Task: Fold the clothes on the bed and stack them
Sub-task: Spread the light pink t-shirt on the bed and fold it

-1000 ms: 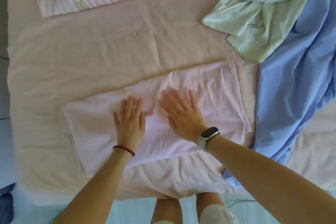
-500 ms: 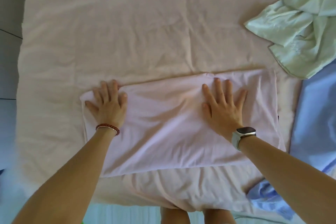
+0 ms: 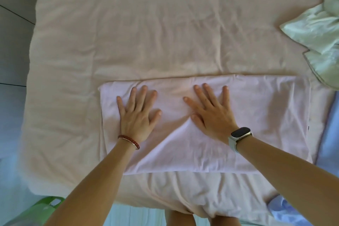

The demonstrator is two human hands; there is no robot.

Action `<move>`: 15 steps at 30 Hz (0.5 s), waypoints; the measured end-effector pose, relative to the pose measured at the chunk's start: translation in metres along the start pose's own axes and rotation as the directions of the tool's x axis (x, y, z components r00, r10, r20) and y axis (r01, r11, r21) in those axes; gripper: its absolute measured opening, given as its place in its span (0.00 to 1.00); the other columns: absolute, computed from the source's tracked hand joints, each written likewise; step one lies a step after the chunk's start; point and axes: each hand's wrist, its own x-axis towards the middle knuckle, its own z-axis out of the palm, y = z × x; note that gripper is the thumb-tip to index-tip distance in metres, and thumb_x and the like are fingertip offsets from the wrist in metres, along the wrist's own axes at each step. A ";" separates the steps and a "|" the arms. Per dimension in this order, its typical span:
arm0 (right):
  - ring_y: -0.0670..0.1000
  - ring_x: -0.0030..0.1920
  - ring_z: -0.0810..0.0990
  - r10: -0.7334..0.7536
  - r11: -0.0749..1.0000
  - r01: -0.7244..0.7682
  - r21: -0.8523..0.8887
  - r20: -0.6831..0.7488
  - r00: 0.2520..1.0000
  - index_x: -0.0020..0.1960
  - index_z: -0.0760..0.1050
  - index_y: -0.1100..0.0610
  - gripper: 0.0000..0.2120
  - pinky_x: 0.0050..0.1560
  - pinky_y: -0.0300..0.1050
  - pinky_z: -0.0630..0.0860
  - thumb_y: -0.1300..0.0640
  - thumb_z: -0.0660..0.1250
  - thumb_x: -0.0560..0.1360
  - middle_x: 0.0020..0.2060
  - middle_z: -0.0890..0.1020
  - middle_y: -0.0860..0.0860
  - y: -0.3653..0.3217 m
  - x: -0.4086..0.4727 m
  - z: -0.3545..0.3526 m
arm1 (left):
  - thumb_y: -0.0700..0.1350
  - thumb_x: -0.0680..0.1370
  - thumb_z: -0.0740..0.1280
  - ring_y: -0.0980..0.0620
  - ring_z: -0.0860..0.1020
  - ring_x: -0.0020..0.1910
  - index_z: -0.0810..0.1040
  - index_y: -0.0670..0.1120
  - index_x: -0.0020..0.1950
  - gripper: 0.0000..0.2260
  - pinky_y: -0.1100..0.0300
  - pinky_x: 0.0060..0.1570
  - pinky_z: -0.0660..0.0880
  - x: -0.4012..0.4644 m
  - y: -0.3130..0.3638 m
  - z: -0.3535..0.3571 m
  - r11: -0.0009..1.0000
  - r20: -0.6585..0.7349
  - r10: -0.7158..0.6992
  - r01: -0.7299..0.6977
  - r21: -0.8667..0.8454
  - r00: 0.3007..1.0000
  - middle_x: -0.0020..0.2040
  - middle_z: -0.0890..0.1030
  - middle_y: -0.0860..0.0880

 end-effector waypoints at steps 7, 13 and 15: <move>0.63 0.72 0.60 0.163 0.979 -0.159 0.127 -0.021 0.986 0.72 0.64 0.54 0.25 0.63 0.75 0.52 0.52 0.57 0.76 0.71 0.64 0.60 -0.027 0.007 -0.011 | 0.51 0.75 0.66 0.37 0.72 0.59 0.73 0.41 0.65 0.22 0.44 0.53 0.67 0.008 -0.035 -0.027 0.795 -0.265 -0.587 0.482 -0.369 0.765 0.61 0.74 0.38; 0.60 0.74 0.56 0.314 0.891 -0.275 0.360 -0.053 0.948 0.73 0.61 0.57 0.26 0.69 0.67 0.48 0.53 0.45 0.76 0.73 0.61 0.59 -0.044 -0.001 -0.015 | 0.44 0.75 0.67 0.38 0.72 0.53 0.81 0.42 0.48 0.08 0.49 0.47 0.66 0.027 -0.066 -0.039 0.787 -0.206 -0.561 0.439 -0.432 0.802 0.54 0.75 0.40; 0.60 0.74 0.55 0.363 0.865 -0.314 0.392 -0.056 0.930 0.73 0.61 0.60 0.28 0.70 0.66 0.47 0.52 0.43 0.76 0.73 0.60 0.61 -0.040 -0.008 -0.013 | 0.42 0.76 0.66 0.39 0.72 0.51 0.82 0.41 0.45 0.07 0.50 0.45 0.65 0.029 -0.073 -0.037 0.829 -0.238 -0.508 0.394 -0.397 0.828 0.52 0.76 0.40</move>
